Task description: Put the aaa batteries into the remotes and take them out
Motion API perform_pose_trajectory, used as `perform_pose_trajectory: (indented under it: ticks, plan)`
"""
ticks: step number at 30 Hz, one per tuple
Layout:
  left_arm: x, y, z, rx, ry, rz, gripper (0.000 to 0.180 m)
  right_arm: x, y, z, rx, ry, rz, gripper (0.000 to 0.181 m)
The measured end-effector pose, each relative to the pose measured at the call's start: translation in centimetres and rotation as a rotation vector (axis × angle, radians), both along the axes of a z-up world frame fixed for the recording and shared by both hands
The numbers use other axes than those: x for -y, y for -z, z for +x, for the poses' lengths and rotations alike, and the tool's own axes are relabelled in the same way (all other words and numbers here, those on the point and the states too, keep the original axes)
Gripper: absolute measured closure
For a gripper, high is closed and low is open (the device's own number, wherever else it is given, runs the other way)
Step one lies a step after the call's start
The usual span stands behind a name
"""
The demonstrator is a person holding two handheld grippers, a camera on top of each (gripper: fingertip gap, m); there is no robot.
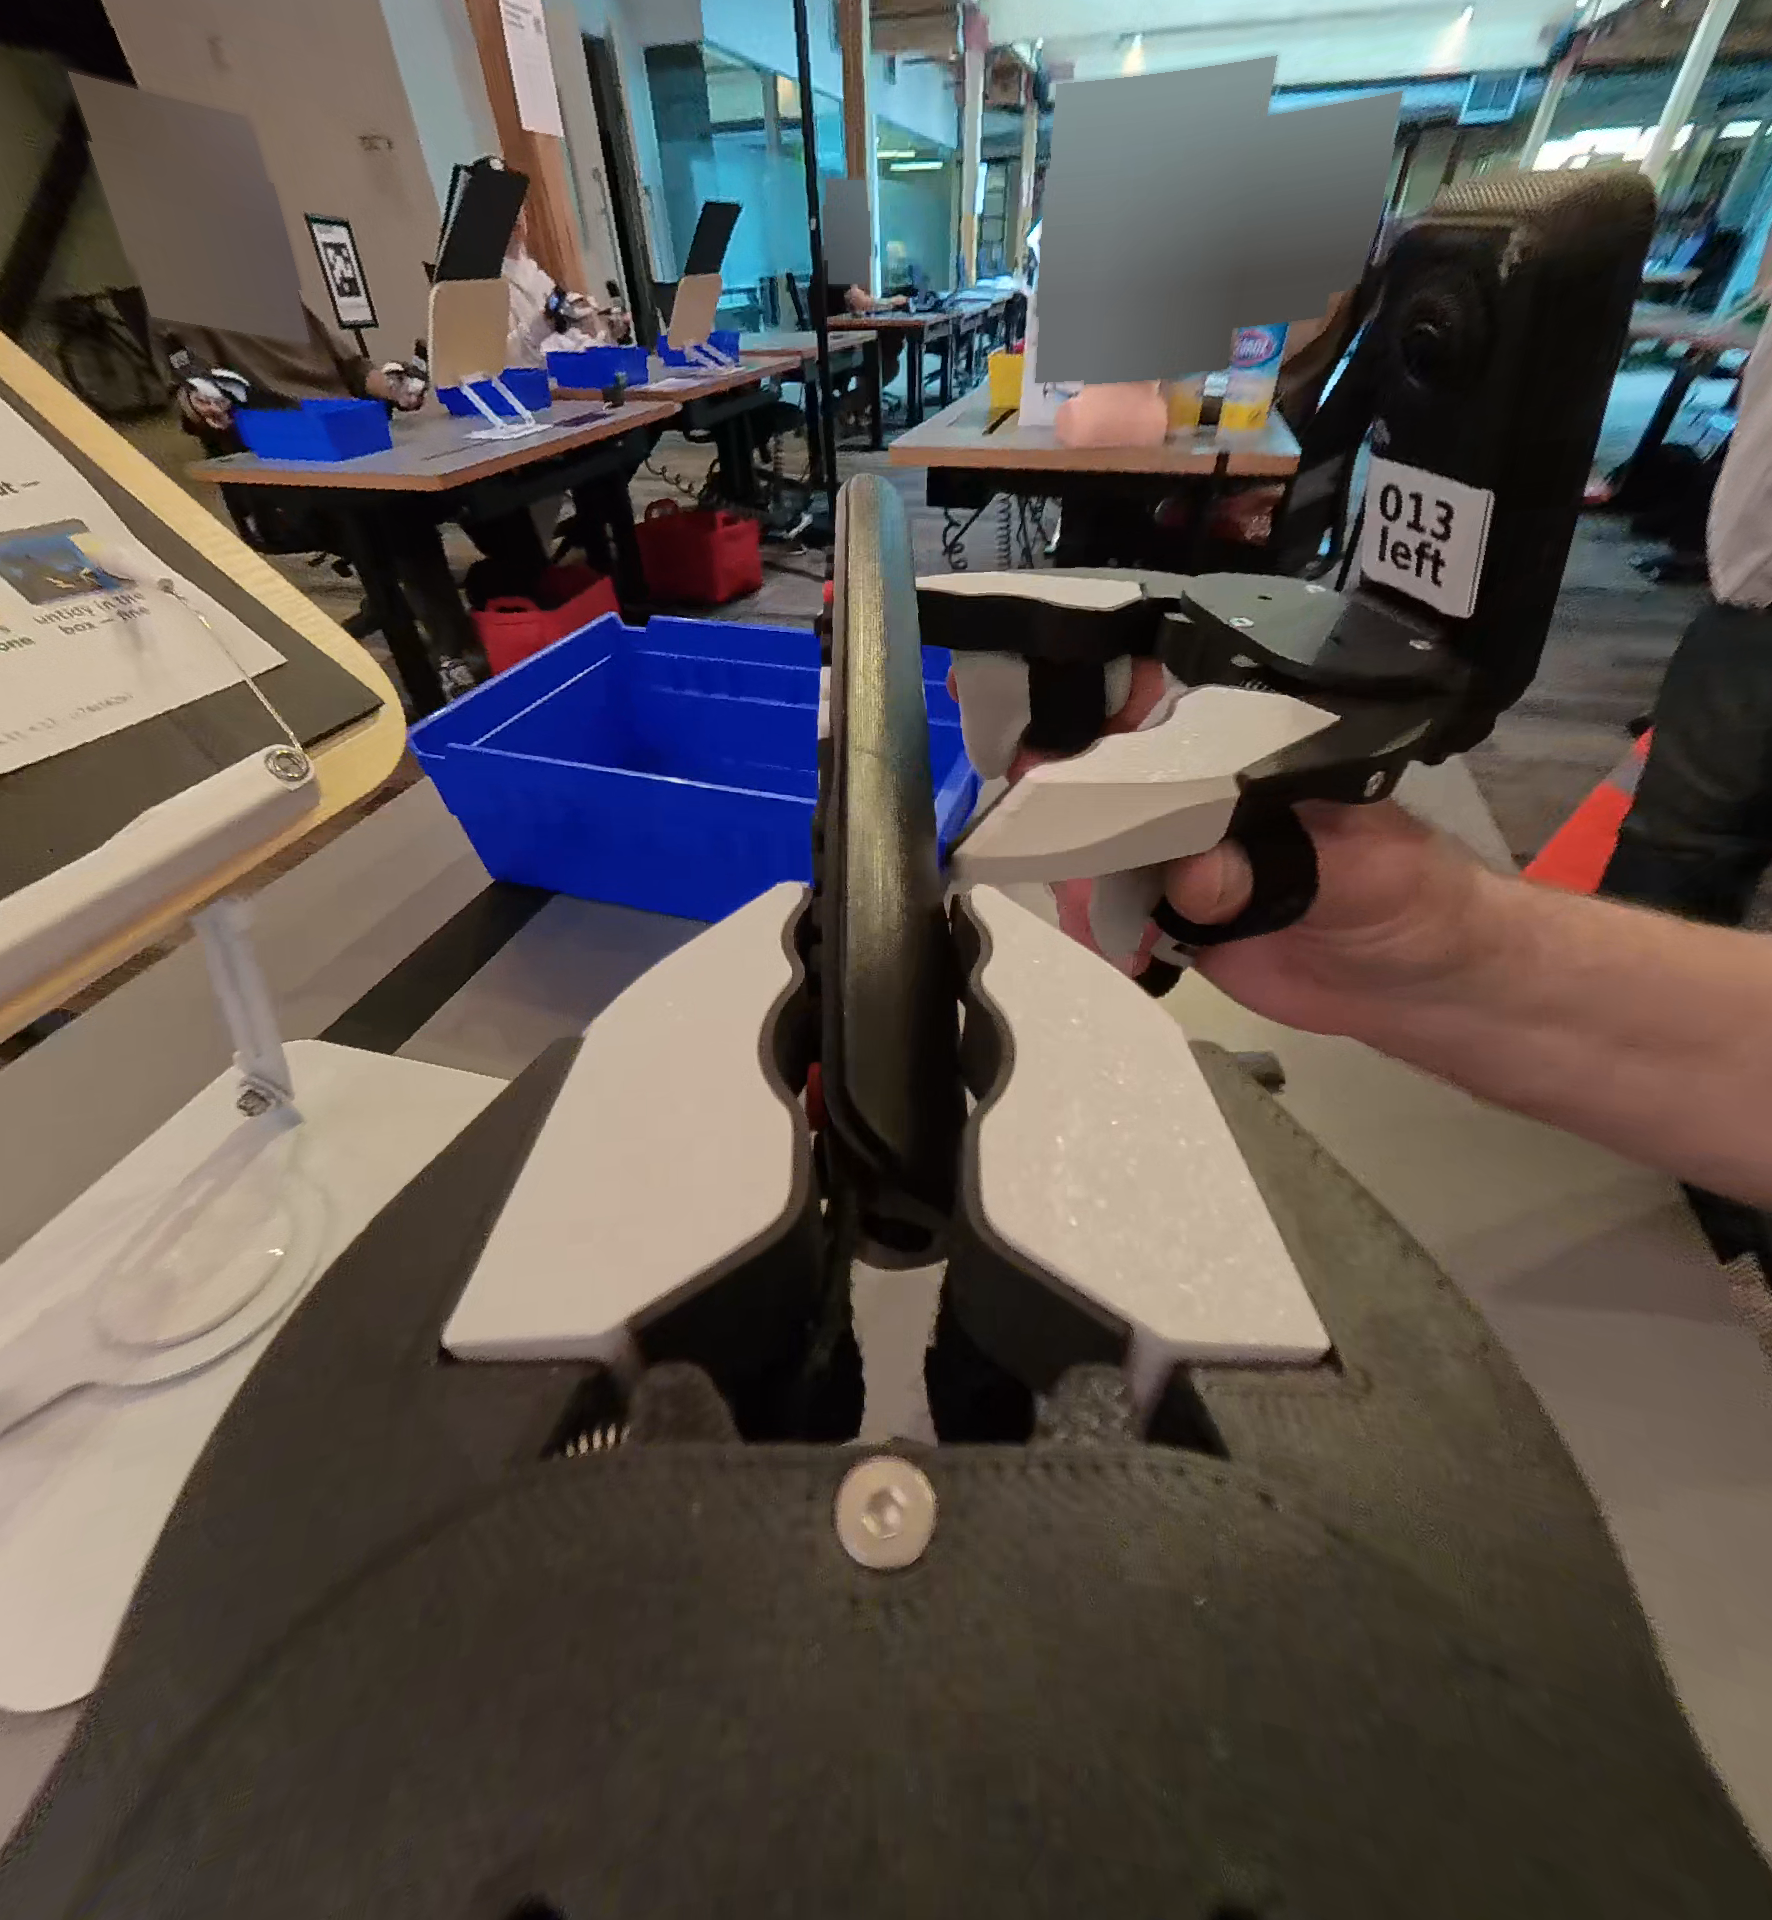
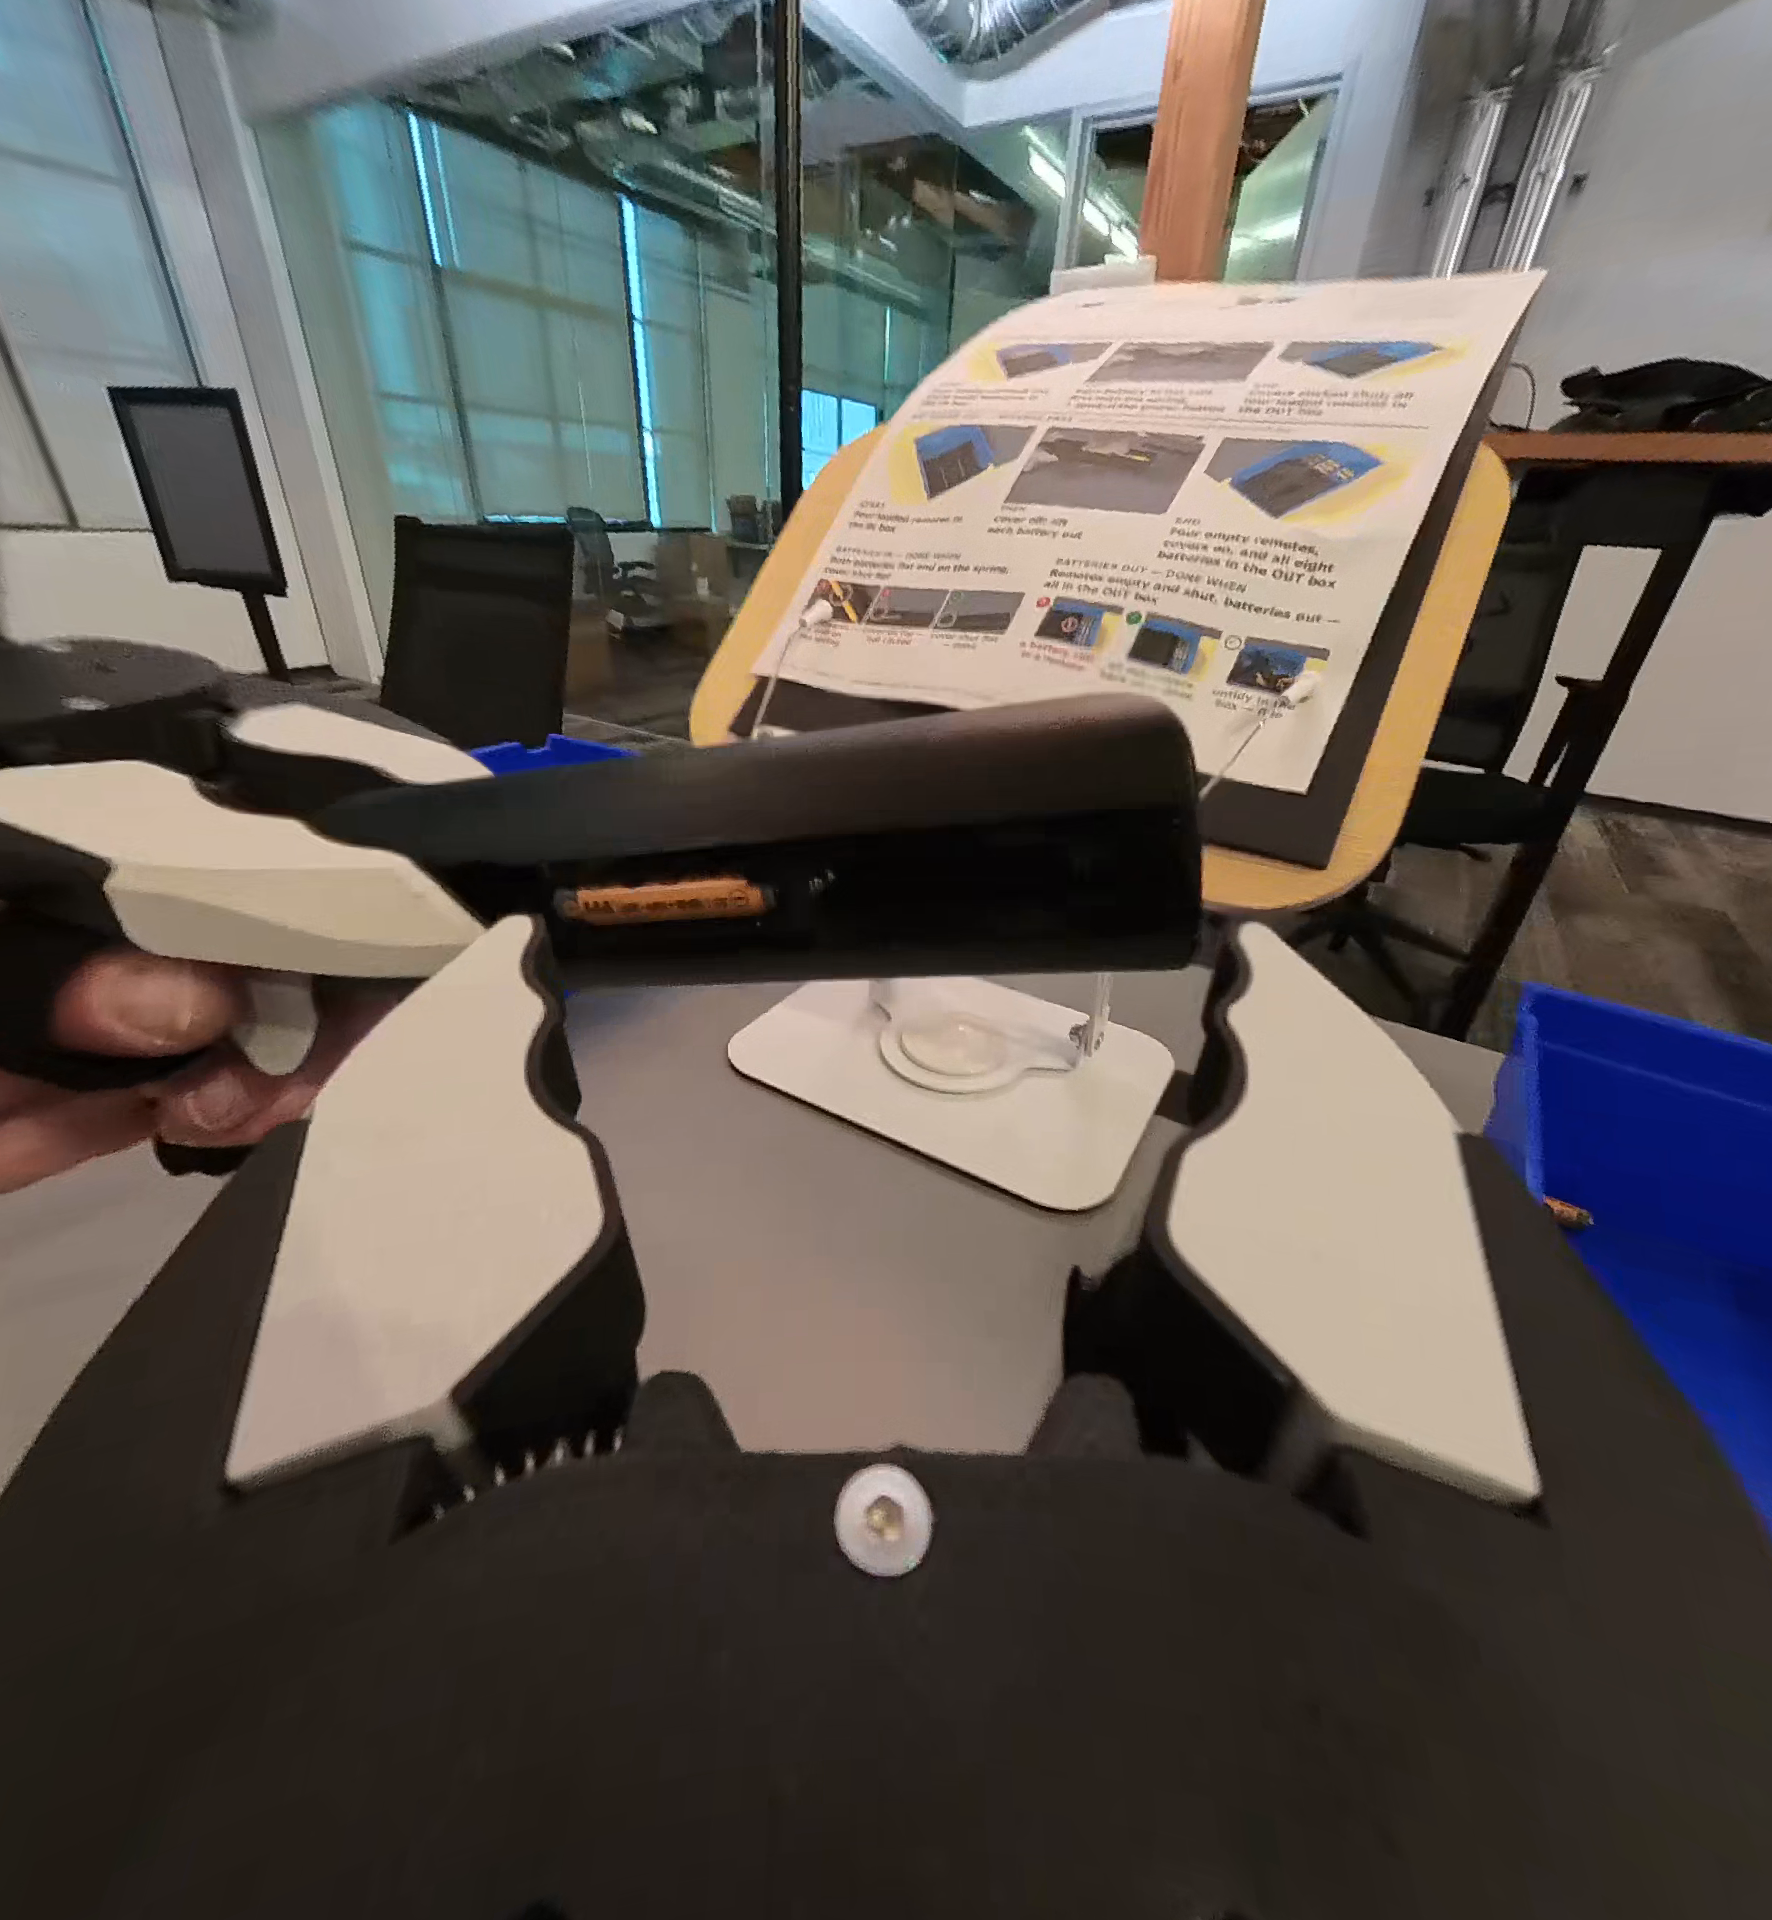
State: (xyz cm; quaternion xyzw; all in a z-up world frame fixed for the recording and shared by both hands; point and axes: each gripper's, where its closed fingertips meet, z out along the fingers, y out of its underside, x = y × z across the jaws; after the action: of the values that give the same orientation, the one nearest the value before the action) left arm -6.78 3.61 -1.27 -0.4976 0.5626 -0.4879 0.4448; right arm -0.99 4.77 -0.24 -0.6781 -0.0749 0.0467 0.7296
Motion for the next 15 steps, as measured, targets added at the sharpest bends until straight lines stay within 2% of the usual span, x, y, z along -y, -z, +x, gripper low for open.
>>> perform_pose_trajectory:
  ticks: [5,9,15]
  plan:
    - [0.29,0.33,0.30,-0.047,-0.071,0.116,0.155,-0.03,0.22,0.27,0.029,0.023,0.009,0.069]
    - [0.32,0.41,0.29,-0.073,-0.100,0.152,0.155,0.04,0.08,0.16,0.071,0.029,0.027,0.068]
    - [0.44,0.53,0.27,-0.109,-0.156,0.323,0.156,-0.10,0.45,0.01,0.048,-0.003,0.023,0.066]
